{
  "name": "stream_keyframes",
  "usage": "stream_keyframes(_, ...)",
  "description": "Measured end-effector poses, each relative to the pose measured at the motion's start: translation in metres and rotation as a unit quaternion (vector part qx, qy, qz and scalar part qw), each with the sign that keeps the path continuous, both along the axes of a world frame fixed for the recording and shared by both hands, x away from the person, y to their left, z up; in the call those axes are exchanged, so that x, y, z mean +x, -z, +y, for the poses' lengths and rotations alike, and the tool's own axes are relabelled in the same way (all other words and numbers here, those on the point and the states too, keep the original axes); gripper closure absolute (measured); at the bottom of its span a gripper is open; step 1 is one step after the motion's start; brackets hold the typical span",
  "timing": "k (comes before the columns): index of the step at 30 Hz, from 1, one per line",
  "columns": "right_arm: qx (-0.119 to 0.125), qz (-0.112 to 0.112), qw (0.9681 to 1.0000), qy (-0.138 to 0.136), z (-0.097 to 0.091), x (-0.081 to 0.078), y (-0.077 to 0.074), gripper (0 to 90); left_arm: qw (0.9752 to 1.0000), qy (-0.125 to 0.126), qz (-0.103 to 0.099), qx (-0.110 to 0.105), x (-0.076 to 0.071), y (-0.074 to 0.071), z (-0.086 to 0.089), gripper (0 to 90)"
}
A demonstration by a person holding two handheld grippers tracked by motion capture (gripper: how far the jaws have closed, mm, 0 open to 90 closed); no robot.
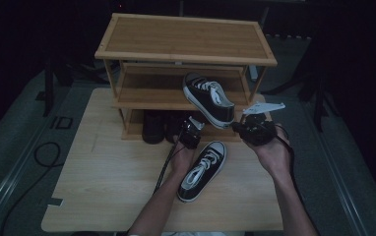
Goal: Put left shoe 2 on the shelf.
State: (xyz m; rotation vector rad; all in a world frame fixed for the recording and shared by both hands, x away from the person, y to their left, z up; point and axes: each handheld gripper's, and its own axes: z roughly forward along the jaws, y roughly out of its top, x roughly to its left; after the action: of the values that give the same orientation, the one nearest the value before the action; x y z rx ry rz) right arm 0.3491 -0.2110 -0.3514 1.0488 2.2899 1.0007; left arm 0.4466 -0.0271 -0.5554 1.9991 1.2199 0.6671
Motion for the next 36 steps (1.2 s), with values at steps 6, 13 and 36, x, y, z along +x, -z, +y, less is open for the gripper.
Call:
stream_keyframes(6, -0.001, -0.003, 1.0, 0.0, 0.002, 0.0, -0.001, 90.0, 1.0, -0.003, 0.001, -0.003, 0.0, 0.0, 0.0, 89.9)
stream_keyframes(13, 0.002, -0.005, 1.0, -0.005, 0.003, 0.0, -0.001, 90.0, 1.0, -0.004, 0.0, -0.005, 0.0, 0.001, 0.0, 89.9)
stream_keyframes(36, 0.017, -0.001, 0.9982, -0.058, 0.037, 0.003, -0.001, 90.0, 1.0, -0.005, 0.001, -0.008, 0.0, 0.001, 0.0, 90.0)
